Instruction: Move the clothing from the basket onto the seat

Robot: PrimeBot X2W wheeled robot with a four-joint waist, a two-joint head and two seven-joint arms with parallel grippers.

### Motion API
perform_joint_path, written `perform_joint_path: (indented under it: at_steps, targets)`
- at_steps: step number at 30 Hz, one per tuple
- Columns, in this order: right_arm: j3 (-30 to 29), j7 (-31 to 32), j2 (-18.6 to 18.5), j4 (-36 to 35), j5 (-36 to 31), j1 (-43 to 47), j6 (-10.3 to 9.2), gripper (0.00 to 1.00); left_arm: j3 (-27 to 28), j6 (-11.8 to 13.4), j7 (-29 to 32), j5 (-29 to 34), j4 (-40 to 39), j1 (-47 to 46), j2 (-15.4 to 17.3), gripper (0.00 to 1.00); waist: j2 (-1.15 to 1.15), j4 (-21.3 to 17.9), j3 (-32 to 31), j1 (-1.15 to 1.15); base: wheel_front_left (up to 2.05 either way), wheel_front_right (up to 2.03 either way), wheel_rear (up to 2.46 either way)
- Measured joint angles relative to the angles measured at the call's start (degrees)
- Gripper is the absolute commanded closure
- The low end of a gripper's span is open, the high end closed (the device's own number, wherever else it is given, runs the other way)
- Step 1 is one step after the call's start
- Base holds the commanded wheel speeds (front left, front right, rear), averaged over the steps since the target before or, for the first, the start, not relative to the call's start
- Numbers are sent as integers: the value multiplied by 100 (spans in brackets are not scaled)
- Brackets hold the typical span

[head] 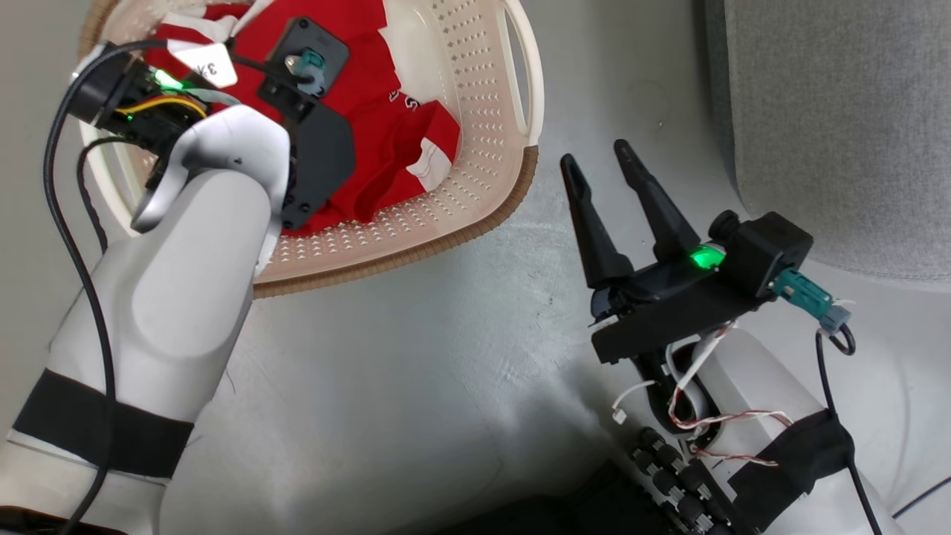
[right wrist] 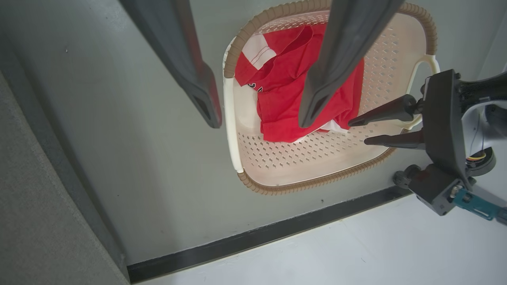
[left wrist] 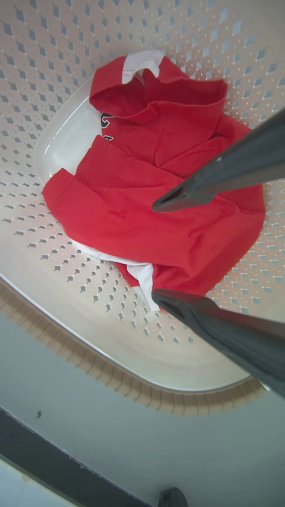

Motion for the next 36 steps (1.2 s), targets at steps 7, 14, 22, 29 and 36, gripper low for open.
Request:
perform_joint_path:
  at_steps: [7,14,22,29,36]
  targets:
    - [424,1,2,-29,278,-81,-124,0,3,60,332,179,238,-285,137,0,0,-140,281,0,0,0,0]
    - [587,0,2,-86,450,-101,-198,0,23,96,565,224,330,-509,242,0,0,-293,470,-1,0,0,0]
    - [679,1,3,-123,593,-198,-275,0,75,130,662,263,428,-550,349,0,-1,-457,668,-1,0,0,0]
    - [749,0,5,-145,675,-205,-318,0,125,143,708,267,460,-693,479,0,-1,-548,817,-1,0,0,0]
    - [795,0,10,-135,694,-205,-318,0,135,153,720,271,573,-751,516,0,-1,-616,902,-1,0,0,0]
